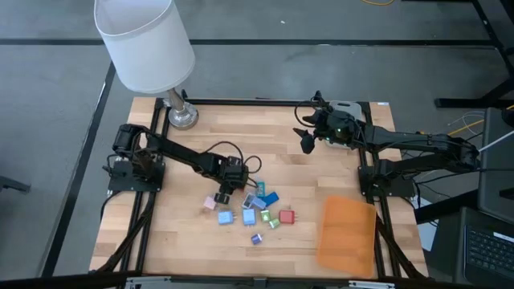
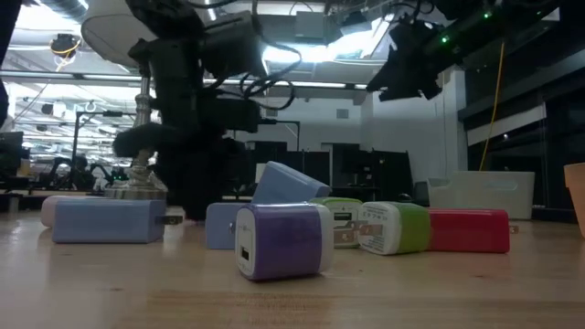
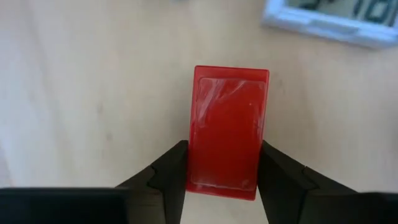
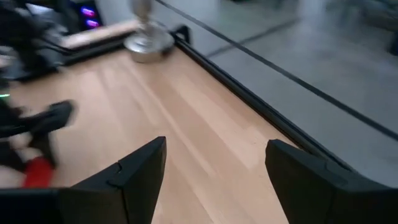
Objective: Pick & Place Office items
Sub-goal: Put the red digital clock into the gray bin
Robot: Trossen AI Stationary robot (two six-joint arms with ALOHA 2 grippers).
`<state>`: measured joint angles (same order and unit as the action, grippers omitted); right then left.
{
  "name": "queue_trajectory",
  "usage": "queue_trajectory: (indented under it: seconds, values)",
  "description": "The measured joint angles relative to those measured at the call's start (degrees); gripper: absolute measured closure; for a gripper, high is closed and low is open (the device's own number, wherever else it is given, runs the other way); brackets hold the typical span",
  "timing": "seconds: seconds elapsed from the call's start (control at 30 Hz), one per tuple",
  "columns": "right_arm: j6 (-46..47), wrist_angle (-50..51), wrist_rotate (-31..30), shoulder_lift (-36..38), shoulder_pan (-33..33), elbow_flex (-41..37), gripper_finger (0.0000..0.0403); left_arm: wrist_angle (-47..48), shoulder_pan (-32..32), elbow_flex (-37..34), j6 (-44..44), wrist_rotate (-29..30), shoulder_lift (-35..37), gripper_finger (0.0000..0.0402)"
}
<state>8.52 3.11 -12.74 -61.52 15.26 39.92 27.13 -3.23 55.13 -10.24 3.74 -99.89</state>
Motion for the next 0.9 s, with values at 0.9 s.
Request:
queue_trajectory:
  seconds: [0.9]
  values:
    - [-25.92, -23.08, 15.63, -16.34, -13.93, 9.31, 0.0132, -7.66, 28.95, 0.39, 11.17, -57.49, 25.26, 0.0249]
